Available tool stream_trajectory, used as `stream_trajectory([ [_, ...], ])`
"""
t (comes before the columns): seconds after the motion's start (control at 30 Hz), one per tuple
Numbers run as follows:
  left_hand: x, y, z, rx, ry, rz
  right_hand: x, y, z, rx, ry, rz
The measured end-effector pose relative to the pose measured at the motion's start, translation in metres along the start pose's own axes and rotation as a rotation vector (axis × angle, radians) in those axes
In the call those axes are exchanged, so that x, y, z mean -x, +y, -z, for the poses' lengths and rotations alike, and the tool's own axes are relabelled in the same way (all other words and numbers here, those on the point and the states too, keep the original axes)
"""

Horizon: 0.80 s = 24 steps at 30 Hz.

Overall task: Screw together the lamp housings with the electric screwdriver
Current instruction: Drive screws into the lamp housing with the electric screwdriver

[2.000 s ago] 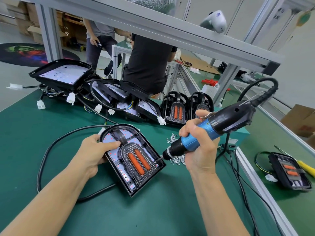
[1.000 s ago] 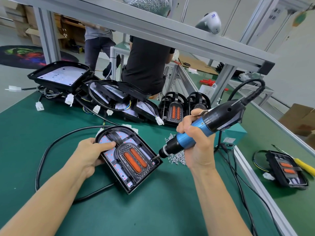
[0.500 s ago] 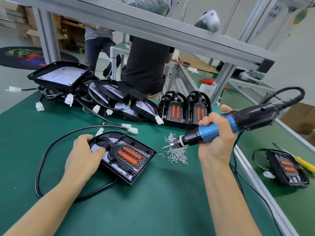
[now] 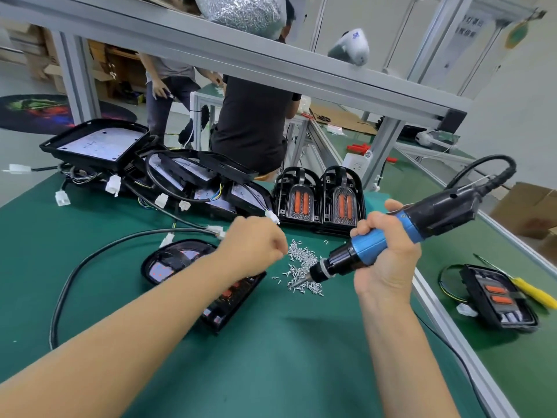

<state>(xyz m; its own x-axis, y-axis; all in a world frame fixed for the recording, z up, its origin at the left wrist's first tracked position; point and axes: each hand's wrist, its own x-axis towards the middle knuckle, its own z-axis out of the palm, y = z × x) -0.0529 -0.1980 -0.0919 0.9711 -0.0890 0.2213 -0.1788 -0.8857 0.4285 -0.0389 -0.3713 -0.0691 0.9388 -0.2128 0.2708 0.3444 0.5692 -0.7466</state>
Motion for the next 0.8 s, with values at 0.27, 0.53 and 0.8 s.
stream_trajectory([
  [0.27,-0.032,0.007,-0.049,-0.419,-0.263,-0.011,0.002,-0.004,0.01,0.03,-0.003,-0.013],
  [0.53,-0.027,0.003,-0.067,-0.497,-0.22,0.01,0.003,-0.005,0.013,0.059,0.002,0.002],
  [0.8,-0.02,0.001,-0.073,-0.492,-0.194,0.06,0.006,-0.004,0.016,0.086,-0.001,0.008],
])
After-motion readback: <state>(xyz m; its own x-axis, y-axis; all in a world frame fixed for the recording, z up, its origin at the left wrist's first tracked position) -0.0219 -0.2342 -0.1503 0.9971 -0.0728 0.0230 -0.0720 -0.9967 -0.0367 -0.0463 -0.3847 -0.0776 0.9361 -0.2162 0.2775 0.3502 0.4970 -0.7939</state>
